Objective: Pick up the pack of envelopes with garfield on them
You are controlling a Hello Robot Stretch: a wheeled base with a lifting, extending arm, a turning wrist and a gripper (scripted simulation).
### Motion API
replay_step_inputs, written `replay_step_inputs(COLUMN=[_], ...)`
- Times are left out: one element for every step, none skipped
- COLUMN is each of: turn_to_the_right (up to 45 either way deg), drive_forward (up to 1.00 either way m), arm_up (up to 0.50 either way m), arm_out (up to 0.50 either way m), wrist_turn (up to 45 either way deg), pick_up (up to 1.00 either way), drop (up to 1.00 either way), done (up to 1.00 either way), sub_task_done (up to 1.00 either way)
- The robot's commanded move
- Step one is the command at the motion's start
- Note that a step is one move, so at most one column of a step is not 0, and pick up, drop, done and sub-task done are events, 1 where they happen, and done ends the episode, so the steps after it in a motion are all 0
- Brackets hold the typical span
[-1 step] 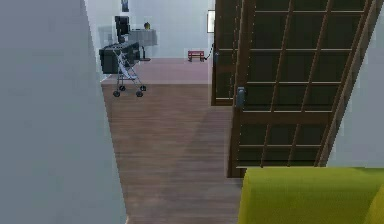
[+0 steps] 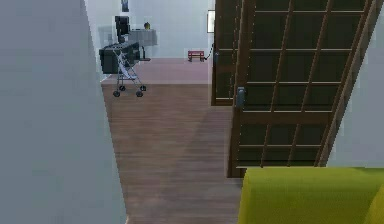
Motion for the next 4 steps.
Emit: replay_step_inputs(turn_to_the_right=[0.0, 0.0, 0.0, 0.0], drive_forward=[0.0, 0.0, 0.0, 0.0], arm_up=[0.0, 0.0, 0.0, 0.0], arm_out=[0.44, 0.0, 0.0, 0.0], wrist_turn=[0.0, 45.0, 45.0, 45.0], pick_up=[0.0, 0.0, 0.0, 0.0], drop=[0.0, 0.0, 0.0, 0.0], done=[0.0, 0.0, 0.0, 0.0], sub_task_done=[0.0, 0.0, 0.0, 0.0])
